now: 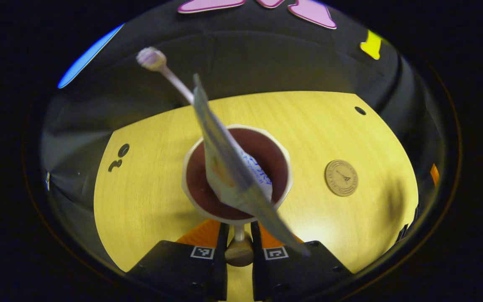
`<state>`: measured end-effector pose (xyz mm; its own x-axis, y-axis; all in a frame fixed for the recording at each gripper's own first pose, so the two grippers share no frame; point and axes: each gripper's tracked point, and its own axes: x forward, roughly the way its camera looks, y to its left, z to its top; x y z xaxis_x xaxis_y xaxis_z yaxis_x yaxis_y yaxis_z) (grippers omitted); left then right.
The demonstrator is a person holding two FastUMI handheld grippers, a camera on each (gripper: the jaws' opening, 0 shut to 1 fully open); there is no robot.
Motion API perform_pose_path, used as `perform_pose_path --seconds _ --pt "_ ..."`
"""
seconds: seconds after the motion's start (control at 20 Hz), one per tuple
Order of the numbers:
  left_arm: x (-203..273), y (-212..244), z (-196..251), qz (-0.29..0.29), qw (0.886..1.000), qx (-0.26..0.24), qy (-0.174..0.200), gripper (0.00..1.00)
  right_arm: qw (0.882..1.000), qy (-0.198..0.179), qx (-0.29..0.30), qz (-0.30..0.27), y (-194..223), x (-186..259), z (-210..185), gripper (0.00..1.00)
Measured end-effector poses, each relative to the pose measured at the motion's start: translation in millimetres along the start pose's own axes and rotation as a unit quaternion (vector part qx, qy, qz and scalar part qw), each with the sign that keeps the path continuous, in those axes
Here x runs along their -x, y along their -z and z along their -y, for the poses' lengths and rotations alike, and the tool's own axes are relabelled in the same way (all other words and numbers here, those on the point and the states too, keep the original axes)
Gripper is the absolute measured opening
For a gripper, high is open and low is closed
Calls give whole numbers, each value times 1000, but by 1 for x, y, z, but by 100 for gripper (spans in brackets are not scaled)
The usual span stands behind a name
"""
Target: Put the toothbrush and toothpaste on the desktop into the cup, then pick up the cup and place it on the coaster on the desktop.
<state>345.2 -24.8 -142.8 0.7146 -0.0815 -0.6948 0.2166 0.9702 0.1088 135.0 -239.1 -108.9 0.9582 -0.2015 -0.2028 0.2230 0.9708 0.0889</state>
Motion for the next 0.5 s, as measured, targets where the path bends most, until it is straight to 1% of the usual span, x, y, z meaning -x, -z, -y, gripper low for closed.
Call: perform_pose_path --seconds 0.05,0.15,0.5 --pt "2 -6 13 3 1000 -9 6 32 1000 0 -6 -2 1 1 1 98" --pt "2 -15 37 9 999 -31 20 32 1000 0 -16 -4 6 8 3 98" --pt "-11 -26 116 -7 994 -90 59 33 999 12 -33 -9 19 29 25 98"
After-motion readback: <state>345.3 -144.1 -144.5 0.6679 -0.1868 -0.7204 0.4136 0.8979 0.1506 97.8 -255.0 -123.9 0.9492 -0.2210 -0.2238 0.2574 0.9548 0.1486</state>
